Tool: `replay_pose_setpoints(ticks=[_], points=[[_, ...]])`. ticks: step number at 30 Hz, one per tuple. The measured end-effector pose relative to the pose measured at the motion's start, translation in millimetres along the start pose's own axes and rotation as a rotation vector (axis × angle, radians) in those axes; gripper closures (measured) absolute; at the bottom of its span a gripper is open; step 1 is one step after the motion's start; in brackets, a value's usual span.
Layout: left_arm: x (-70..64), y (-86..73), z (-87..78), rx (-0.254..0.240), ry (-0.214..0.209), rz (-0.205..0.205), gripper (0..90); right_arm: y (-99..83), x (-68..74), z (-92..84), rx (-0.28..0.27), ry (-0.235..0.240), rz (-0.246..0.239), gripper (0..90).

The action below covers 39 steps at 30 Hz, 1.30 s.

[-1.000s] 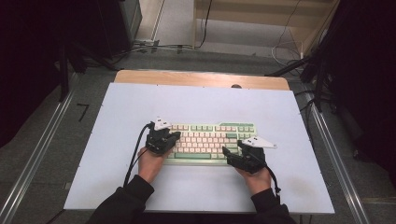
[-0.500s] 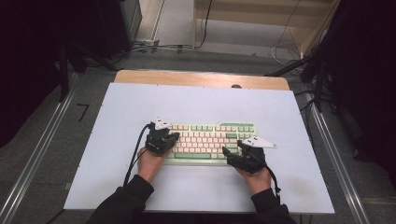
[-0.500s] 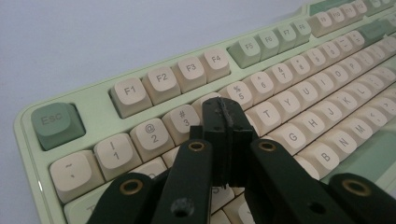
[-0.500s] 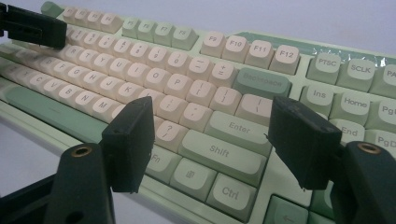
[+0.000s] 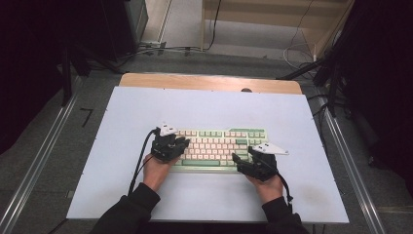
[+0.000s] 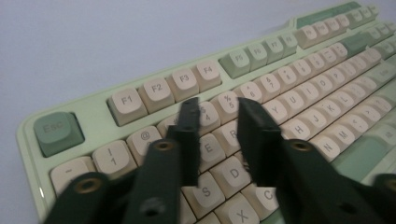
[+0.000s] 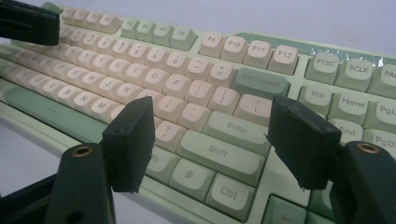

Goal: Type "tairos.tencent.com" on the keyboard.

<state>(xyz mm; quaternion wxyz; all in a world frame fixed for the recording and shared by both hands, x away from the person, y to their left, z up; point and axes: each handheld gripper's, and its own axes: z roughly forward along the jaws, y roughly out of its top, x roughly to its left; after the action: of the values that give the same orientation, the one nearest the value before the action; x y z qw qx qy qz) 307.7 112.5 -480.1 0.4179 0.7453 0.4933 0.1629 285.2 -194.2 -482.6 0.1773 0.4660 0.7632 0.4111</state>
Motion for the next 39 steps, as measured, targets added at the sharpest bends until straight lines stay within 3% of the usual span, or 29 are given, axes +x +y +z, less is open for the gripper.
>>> replay_pose_setpoints(ticks=[4,10,20,24,39], points=[[-1.6,1.6,-4.6,-0.036,-0.008,0.000,48.6,-0.1,0.1,0.1,0.000,-0.002,-0.001,31.1],[1.6,1.7,-6.3,-0.044,0.018,-0.010,35.9,0.1,1.0,0.0,-0.009,0.002,0.000,44.4],[8.3,-5.8,-15.4,-0.049,0.042,-0.022,35.4,5.1,11.2,7.8,-0.008,0.059,-0.029,77.3],[11.7,-10.1,-22.1,-0.054,0.055,-0.033,35.5,9.0,18.2,14.0,-0.009,0.088,-0.044,86.2],[23.2,-26.7,-46.2,-0.063,0.101,-0.073,35.7,19.4,48.4,39.0,0.015,0.173,-0.119,87.6]])
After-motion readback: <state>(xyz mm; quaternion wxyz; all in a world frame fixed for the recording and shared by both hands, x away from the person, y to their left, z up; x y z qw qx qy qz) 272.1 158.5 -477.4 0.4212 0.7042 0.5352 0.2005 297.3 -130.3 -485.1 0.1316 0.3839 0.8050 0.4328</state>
